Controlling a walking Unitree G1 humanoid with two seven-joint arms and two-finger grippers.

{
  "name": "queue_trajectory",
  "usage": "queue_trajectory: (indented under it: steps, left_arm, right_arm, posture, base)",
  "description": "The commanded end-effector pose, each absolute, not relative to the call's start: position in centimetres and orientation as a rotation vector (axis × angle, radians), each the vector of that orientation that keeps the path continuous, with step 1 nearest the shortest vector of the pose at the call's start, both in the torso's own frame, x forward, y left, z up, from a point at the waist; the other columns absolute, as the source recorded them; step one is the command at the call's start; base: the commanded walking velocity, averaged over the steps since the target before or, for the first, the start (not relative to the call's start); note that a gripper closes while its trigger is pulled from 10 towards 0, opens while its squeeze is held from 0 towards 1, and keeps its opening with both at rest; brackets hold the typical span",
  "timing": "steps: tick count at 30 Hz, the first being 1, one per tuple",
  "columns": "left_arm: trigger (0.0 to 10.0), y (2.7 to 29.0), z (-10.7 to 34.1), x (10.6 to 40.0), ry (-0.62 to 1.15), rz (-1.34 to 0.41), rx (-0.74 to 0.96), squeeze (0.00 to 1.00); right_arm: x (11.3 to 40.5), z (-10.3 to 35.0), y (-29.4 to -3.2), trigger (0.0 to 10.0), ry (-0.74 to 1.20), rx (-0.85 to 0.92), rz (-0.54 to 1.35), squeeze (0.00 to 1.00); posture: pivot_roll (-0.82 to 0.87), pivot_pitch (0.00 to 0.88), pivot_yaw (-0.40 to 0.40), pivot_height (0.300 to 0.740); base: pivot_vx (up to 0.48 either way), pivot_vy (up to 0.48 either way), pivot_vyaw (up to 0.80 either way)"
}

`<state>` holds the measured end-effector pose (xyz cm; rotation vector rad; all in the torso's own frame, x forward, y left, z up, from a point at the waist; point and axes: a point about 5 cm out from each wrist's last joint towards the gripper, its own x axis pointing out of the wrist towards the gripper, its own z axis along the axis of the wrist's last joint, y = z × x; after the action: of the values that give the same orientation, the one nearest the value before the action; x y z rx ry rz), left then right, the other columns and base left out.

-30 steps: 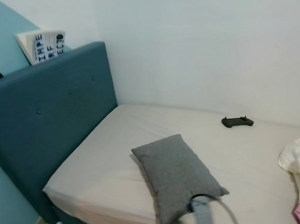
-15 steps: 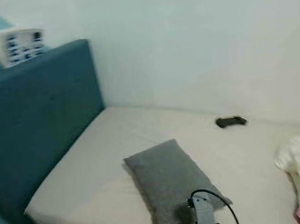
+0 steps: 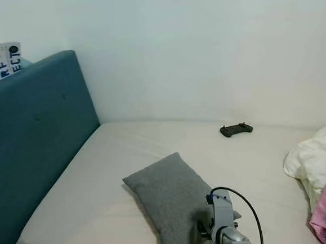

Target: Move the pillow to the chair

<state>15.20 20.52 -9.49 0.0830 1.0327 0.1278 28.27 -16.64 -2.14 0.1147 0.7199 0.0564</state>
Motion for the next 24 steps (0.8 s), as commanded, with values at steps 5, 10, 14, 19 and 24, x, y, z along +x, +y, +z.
queue_trajectory:
  steps: [5,10,14,19,24]
  left_arm:
    - [10.0,20.6,-9.6,14.9,1.045,0.126,0.093,0.0]
    - [10.0,20.7,-9.7,14.7,1.049,0.14,0.094,0.0]
    - [10.0,20.7,-9.7,14.7,1.04,0.151,0.077,0.0]
    - [10.0,20.9,-9.5,14.9,1.03,0.159,0.075,0.0]
    - [10.0,20.9,-9.5,15.1,1.025,0.154,0.08,0.0]
  right_arm:
    - [28.9,-1.6,-17.0,10.0,0.696,0.156,0.022,0.0]
    - [28.6,-1.8,-18.1,10.0,0.703,0.214,-0.07,0.0]
    - [28.3,-1.9,-18.8,10.0,0.697,0.309,-0.13,0.0]
    - [28.4,-1.7,-19.0,10.0,0.67,0.401,-0.148,0.0]
    - [29.4,-0.8,-18.6,10.0,0.598,0.507,-0.121,0.0]
  posture:
    - [-0.03,0.0,-0.012,0.695]
    - [-0.03,0.0,-0.017,0.67]
    - [-0.02,0.001,-0.017,0.655]
    - [-0.02,0.003,-0.015,0.64]
    - [-0.02,0.006,-0.008,0.62]
  base:
    - [0.0,0.0,0.0]
    - [0.0,0.0,0.0]
    - [0.0,0.0,0.0]
    - [0.0,0.0,0.0]
    - [0.0,0.0,0.0]
